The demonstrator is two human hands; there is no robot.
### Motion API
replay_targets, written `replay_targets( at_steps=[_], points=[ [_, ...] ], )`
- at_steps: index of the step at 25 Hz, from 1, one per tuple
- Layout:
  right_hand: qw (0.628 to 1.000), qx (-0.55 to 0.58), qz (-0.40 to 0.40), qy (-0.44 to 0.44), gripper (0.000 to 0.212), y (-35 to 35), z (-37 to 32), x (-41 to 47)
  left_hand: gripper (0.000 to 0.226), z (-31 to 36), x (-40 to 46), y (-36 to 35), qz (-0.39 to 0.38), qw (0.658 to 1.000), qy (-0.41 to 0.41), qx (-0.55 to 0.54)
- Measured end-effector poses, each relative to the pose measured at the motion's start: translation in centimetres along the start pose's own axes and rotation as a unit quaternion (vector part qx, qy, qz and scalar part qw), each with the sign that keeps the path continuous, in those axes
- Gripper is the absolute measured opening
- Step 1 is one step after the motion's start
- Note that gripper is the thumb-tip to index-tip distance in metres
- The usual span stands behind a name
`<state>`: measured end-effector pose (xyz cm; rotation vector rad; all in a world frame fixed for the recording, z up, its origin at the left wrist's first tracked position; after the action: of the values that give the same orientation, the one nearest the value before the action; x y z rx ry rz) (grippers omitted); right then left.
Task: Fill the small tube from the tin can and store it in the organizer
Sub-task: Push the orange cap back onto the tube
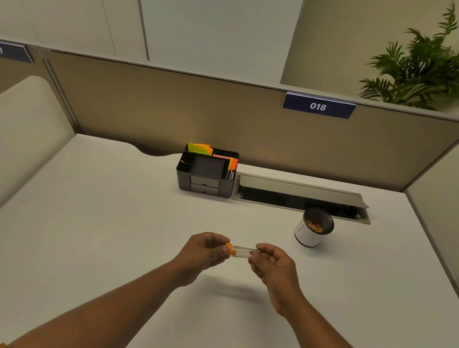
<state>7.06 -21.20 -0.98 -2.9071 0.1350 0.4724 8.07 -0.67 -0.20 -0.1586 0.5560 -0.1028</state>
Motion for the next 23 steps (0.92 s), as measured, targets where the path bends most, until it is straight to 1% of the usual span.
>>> replay_targets(
  at_steps=[7,11,16,18,20,23],
  points=[
    [0.999,0.03,-0.01,-0.027,0.018,-0.27,0.05,-0.26,0.02,0.3,-0.31,0.47,-0.005,0.999,0.007,-0.037],
    [0.999,0.021,-0.025,-0.032,0.014,-0.15,-0.11,-0.45,0.021,0.41,-0.42,0.36,-0.007,0.999,0.014,-0.037],
    [0.998,-0.038,-0.027,-0.04,0.029,-0.01,-0.1,-0.64,0.023,0.67,-0.53,0.13,-0.009,0.999,0.019,-0.033],
    [0.998,-0.049,-0.027,-0.037,0.032,0.03,-0.21,-0.56,0.023,0.71,-0.56,0.09,-0.011,0.999,0.021,-0.035],
    [0.998,-0.051,-0.03,-0.032,0.029,0.04,-0.4,-0.51,0.023,0.63,-0.66,0.13,-0.014,0.999,0.023,-0.038],
    [0.998,-0.044,-0.034,-0.021,0.012,0.08,-0.58,-0.41,0.023,0.5,-0.76,0.24,-0.016,0.999,0.025,-0.043]
  ],
)
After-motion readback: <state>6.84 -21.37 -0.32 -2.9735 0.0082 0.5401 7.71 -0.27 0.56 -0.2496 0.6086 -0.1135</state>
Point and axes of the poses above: each hand's wrist, its own x-axis towards the middle knuckle, its own y-axis out of the back of the hand, z = x × y, the point moved 7 cm from there along x, towards the middle knuckle, and after that the axes turned 5 degrees about y, right-handed, at the moved point
